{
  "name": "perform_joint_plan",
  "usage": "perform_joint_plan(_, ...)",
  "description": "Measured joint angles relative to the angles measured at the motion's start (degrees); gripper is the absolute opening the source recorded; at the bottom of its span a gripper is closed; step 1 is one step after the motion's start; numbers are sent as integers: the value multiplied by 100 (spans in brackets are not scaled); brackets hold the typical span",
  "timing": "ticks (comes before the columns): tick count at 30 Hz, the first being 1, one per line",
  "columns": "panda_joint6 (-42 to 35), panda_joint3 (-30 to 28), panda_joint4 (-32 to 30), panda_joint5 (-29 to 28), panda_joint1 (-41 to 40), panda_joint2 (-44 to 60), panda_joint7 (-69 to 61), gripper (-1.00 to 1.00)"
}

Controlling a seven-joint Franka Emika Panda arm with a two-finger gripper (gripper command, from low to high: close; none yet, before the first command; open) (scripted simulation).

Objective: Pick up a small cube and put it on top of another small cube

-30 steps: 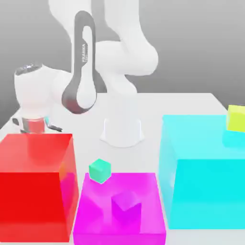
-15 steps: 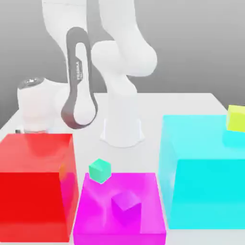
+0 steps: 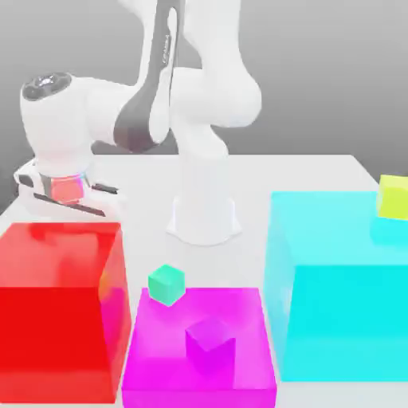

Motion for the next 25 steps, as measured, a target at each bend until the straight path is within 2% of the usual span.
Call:
perform_joint_plan(9, -552, 909, -247, 971, 608, -1079, 1831, -100)
perform_joint_plan(15, 114, 1394, -608, 2014, 1035, -1420, 3316, -100)
perform_joint_plan(22, 1678, 1604, -860, 2137, 1015, -218, 3625, -100)
perform_joint_plan(23, 1801, 1614, -876, 2131, 1008, -111, 3633, 100)
perform_joint_plan(25, 1801, 1614, -876, 2131, 1008, -111, 3632, 100)
